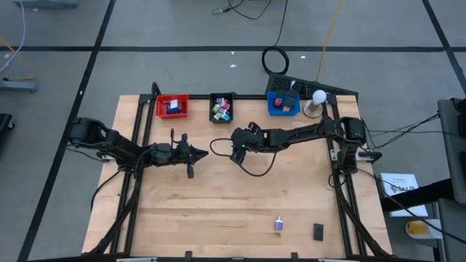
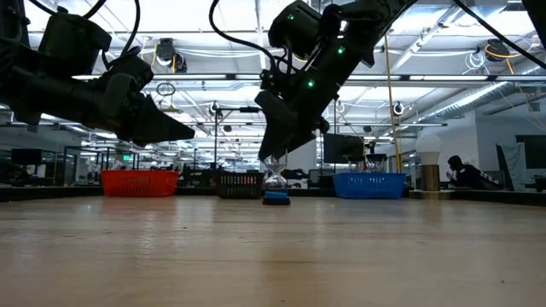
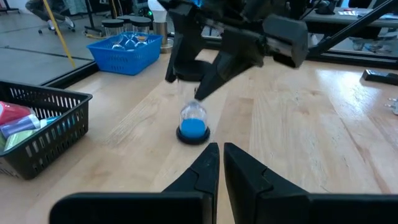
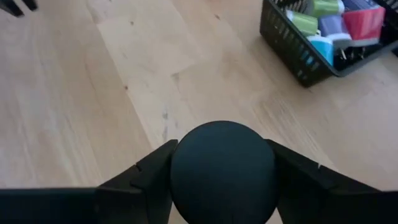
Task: Pick & Place Office items
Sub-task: Put the blue hourglass into the blue bin
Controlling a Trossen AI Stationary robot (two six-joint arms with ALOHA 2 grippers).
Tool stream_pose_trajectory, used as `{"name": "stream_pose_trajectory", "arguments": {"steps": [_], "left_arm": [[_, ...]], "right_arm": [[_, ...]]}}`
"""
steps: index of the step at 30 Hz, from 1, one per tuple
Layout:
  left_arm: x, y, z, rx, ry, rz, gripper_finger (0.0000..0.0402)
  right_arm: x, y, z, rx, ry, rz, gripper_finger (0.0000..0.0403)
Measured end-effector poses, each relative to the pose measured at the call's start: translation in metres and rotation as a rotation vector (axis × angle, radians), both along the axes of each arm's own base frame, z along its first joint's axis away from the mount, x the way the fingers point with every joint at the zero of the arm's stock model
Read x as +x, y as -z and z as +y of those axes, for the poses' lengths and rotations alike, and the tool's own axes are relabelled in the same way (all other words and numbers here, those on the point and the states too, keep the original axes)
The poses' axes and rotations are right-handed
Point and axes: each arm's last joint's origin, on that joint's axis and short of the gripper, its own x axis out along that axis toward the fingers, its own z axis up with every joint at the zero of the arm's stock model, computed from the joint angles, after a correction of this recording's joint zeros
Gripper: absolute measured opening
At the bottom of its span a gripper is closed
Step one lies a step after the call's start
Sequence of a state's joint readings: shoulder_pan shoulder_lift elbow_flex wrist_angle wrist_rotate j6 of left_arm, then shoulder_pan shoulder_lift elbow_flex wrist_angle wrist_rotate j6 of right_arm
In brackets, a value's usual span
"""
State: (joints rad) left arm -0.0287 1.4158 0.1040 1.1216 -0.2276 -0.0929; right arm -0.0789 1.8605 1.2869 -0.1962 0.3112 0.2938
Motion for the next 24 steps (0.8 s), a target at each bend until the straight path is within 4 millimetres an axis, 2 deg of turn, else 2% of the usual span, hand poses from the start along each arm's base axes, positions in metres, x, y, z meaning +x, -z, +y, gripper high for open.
{"name": "stream_pose_trajectory", "arguments": {"steps": [6, 10, 13, 17, 20, 24], "left_arm": [[0.000, 0.000, 0.000, 0.000, 0.000, 0.005, 0.0031], [0.000, 0.000, 0.000, -0.002, 0.000, 0.004, 0.0031], [0.000, 0.000, 0.000, -0.002, 0.000, 0.004, 0.0031], [0.000, 0.000, 0.000, -0.002, 0.000, 0.004, 0.0031], [0.000, 0.000, 0.000, -0.002, 0.000, 0.004, 0.0031], [0.000, 0.000, 0.000, -0.001, -0.005, 0.004, 0.0031]], "right_arm": [[-0.019, -0.027, 0.001, -0.007, 0.036, 0.004, 0.0219], [-0.048, -0.032, 0.001, -0.035, 0.092, 0.013, 0.0207], [-0.075, -0.024, 0.000, -0.007, 0.130, 0.011, 0.0205], [-0.106, -0.001, -0.001, 0.016, 0.167, -0.004, 0.0221], [-0.119, 0.006, -0.002, 0.018, 0.180, -0.050, 0.0232], [-0.130, 0.013, -0.005, 0.017, 0.196, -0.023, 0.0221]]}}
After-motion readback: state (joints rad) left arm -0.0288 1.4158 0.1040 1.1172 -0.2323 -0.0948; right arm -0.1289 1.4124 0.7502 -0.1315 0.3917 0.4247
